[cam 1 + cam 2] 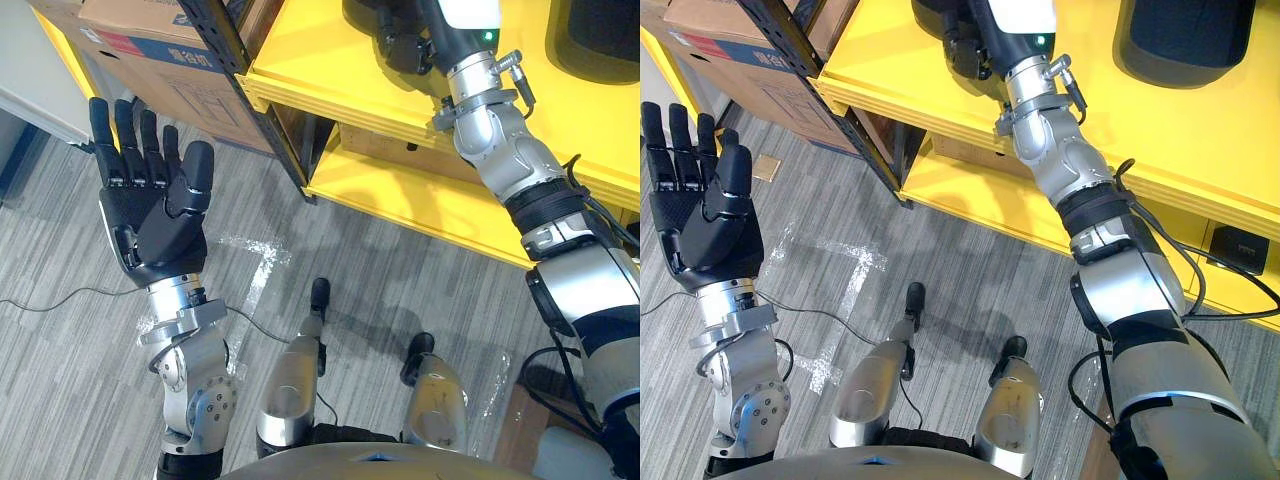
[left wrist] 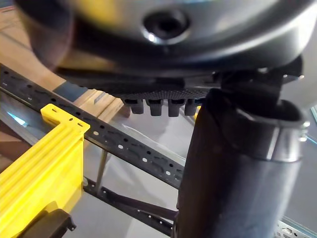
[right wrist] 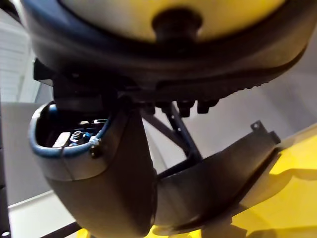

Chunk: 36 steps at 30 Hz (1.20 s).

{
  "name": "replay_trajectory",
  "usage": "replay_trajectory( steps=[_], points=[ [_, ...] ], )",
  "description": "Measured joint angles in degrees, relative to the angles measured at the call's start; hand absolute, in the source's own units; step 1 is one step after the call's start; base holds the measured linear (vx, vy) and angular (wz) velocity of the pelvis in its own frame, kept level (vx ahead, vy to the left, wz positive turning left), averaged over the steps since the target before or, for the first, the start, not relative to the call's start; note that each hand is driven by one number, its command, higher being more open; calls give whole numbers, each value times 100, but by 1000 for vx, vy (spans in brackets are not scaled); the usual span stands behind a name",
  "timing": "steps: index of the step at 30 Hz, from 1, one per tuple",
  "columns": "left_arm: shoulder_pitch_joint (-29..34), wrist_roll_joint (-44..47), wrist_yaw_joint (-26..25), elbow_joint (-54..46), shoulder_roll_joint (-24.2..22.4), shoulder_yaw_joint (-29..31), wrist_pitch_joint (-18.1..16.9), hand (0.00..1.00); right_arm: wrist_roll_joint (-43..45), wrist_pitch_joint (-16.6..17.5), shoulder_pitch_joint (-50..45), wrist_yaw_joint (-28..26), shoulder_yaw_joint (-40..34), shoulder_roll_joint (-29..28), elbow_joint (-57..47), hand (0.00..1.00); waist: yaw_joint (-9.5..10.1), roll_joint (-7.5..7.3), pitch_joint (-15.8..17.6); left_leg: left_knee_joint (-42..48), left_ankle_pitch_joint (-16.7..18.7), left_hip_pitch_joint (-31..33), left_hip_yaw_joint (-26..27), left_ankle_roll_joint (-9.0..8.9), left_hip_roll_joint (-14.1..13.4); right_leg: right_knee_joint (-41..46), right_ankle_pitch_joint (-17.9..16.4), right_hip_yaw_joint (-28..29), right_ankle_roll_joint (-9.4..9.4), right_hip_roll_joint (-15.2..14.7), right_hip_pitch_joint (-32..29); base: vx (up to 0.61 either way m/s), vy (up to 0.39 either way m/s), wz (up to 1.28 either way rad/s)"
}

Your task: Walk over and take three plastic housings, then place them on the shelf

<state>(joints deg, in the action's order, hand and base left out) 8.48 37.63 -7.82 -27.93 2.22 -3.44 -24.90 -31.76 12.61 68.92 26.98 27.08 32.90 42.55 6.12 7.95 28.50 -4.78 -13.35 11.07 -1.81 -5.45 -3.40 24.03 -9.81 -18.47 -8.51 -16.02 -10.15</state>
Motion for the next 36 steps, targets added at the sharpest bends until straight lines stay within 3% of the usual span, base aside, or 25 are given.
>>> replay_trajectory(
  steps=[7, 15, 18, 22, 26, 30, 32, 36],
  points=[
    [-5, 1, -40, 105, 0, -80, 0, 100, 14, -57, 184, 98, -21, 278, 109, 100, -33, 23, 10, 0, 2, -41, 14, -2, 0, -2, -2, 17, 3, 0, 23, 11, -46, -2],
    [7, 53, -13, 105, 0, -92, 0, 100, 161, 735, 291, -141, -45, 410, -221, 100, -132, 70, 32, -1, 12, -179, 45, -15, -2, -10, -2, 47, 2, 2, 139, 6, -31, -2],
    [4, 94, 63, 104, 1, -142, 3, 100, 304, 933, 187, -338, -171, 414, -954, 100, -149, 72, 30, -1, 23, -210, 64, -27, -15, -11, -3, 62, 3, 15, 154, 5, -45, -5],
    [11, 101, 144, 107, 1, -207, 13, 100, 499, 947, -277, -615, -401, 309, -1803, 100, -153, 72, 14, -2, 36, -437, 123, -24, -22, -112, 0, 58, -2, 32, 408, 10, -40, -4],
    [56, -6, 250, 216, 36, -237, 12, 100, 880, 781, -1984, -868, -1253, -24, -3301, 100, -167, 22, -486, -7, 165, -481, 207, 16, -37, -468, 102, 56, -80, 103, 571, 32, -9, -5],
    [215, -808, 80, 342, 224, 42, 39, 100, 1331, 503, -3815, -1159, -2173, -124, -4522, 100, -271, -196, -946, -7, 277, -633, 420, 67, -81, -1091, 391, 147, -122, 221, 895, 115, -2, -23],
    [321, -1526, -83, 374, 472, 466, 238, 100, 1961, 346, -4915, -1395, -3073, -305, -5130, 100, -383, -398, -1151, -6, 287, -772, 635, 75, -111, -1473, 595, 287, -132, 301, 1135, 122, -8, -40],
    [584, -2048, -234, 702, 617, 1272, 530, 100, 2874, 228, -6113, -1637, -4548, -512, -5413, 100, -649, -534, -1512, -31, 512, -1029, 953, 53, -166, -1783, 707, 528, -141, 366, 1334, 60, -3, -44]
  ],
)
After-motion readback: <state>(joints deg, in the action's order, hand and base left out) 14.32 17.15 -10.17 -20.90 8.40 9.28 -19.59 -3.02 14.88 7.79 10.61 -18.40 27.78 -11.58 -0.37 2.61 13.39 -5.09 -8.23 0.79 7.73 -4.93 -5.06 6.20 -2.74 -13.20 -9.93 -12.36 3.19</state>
